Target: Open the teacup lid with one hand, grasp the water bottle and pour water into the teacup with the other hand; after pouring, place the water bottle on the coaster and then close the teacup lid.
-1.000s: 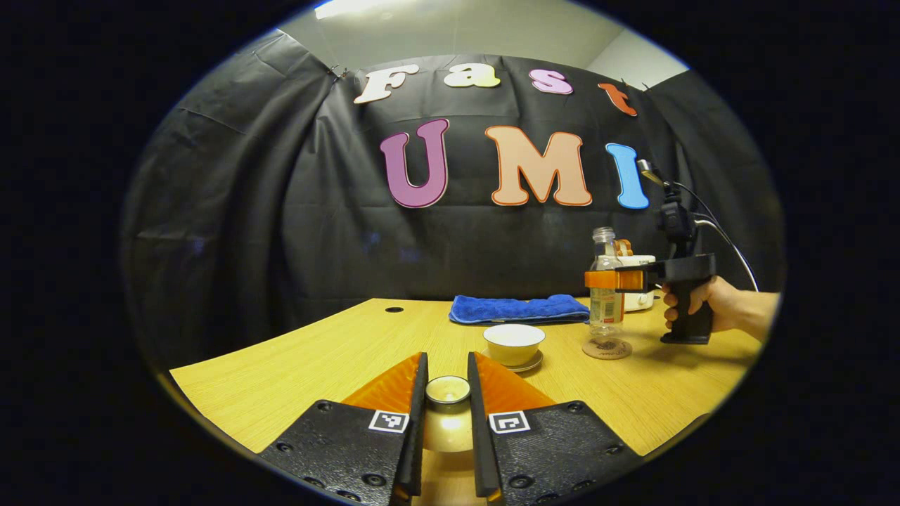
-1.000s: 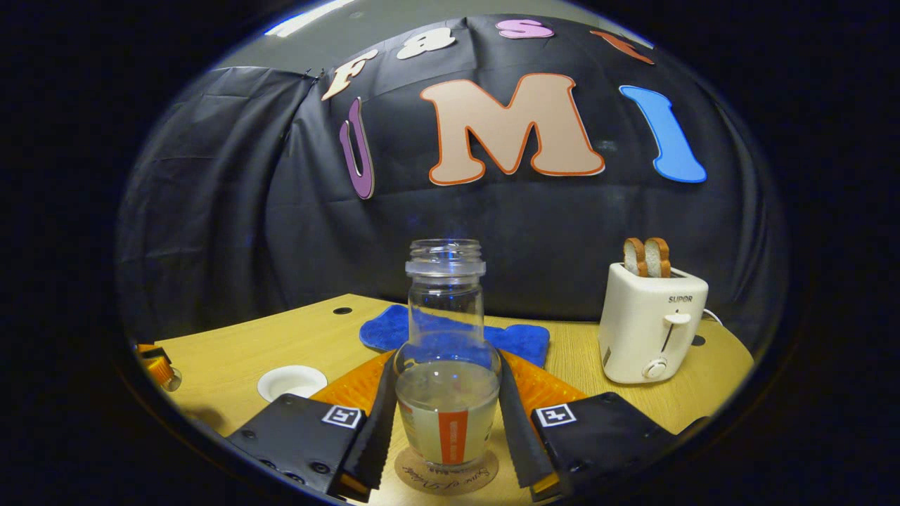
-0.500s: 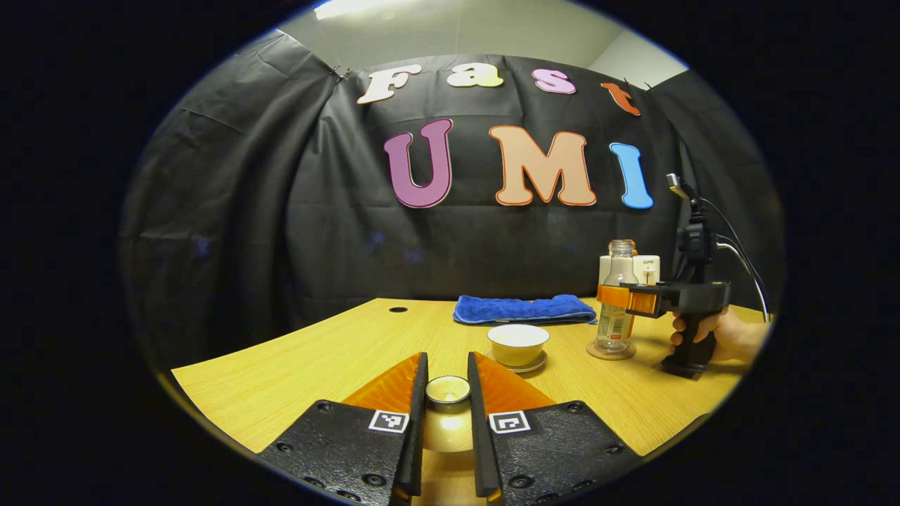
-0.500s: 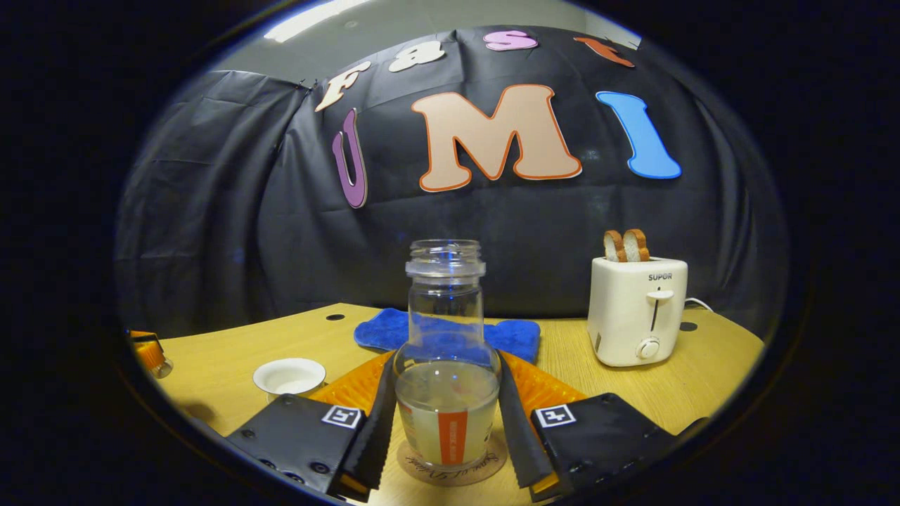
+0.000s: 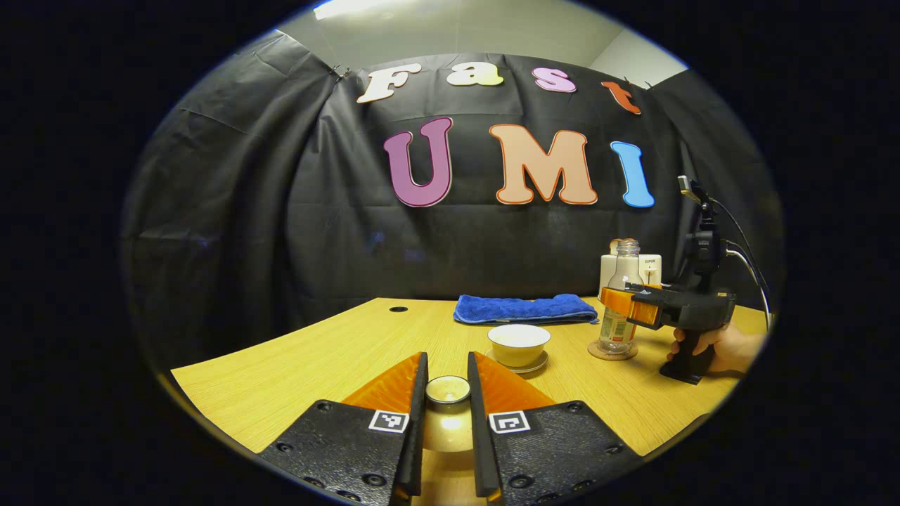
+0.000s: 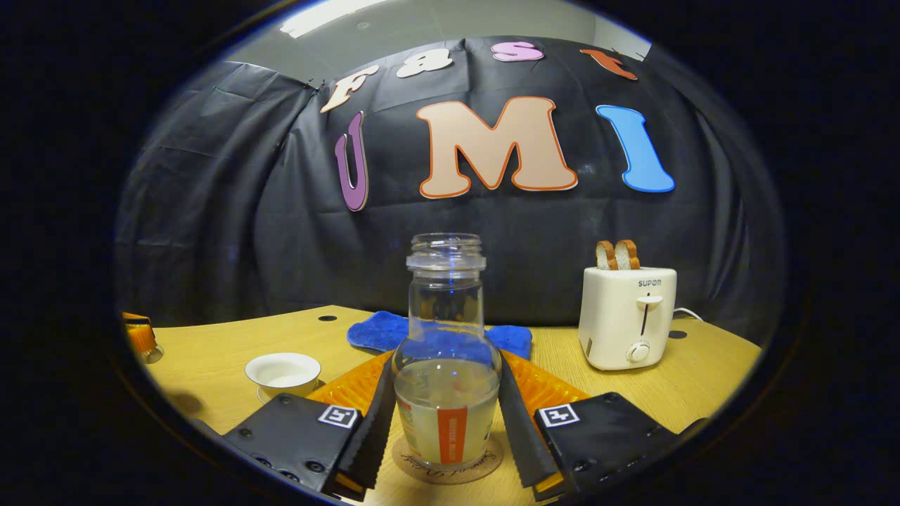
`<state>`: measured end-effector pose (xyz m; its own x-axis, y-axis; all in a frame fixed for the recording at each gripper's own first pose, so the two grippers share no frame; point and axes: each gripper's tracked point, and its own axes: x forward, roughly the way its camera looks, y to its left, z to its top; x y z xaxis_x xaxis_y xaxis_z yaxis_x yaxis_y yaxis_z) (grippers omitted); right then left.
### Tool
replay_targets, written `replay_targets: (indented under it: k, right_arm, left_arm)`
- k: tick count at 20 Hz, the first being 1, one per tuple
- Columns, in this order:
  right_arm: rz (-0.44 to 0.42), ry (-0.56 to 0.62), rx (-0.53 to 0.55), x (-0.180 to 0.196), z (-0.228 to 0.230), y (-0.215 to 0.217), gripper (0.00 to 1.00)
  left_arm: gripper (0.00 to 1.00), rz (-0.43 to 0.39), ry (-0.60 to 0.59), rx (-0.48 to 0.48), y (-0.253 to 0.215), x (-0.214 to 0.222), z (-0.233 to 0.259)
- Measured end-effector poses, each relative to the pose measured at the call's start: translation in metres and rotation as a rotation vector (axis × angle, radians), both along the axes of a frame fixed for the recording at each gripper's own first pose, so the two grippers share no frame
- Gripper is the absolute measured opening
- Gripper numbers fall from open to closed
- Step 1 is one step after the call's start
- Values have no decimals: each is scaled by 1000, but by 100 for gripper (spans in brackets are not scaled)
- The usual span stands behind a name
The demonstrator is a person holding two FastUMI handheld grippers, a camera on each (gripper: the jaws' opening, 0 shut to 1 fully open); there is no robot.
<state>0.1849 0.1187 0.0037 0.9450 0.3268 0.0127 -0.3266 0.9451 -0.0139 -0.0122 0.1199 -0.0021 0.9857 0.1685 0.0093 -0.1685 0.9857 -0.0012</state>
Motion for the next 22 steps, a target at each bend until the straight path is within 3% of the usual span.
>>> replay_targets:
  k: [1, 2, 4, 5, 10, 11, 14, 15, 17, 18, 22]
  right_arm:
    - [-9, 3, -2, 1, -2, -3, 77]
    - [-23, 3, -4, 0, -1, -6, 88]
    - [-38, 1, -3, 1, -1, -8, 100]
    - [-33, 3, -3, -3, 0, -8, 96]
    - [-29, 2, -4, -16, -1, -8, 96]
    - [-30, 0, -3, -20, -2, -10, 100]
    - [-8, 2, -3, -33, -3, -11, 96]
    - [-6, 2, -2, -39, -4, -15, 100]
    - [-4, 0, -2, -51, -3, -21, 96]
    - [0, -2, -2, -57, -2, -23, 100]
    - [8, -5, -1, -78, 0, -37, 96]
  left_arm:
    - [27, -2, 1, 1, 0, 0, 0]
    - [27, -2, 1, 0, 0, 0, 0]
    - [27, -2, 3, 0, -1, 4, 0]
    - [27, -2, 3, 1, -1, 3, -1]
    - [27, -2, 0, 1, -2, 7, 1]
    - [27, -2, -2, -1, -2, 7, 0]
    - [27, -13, -4, -2, -4, 17, 0]
    - [25, -25, -5, -1, -7, 22, 1]
    - [27, -48, -7, -1, -11, 35, 1]
    - [27, -65, -7, -1, -14, 42, 1]
    - [26, -135, -10, 1, -24, 74, 2]
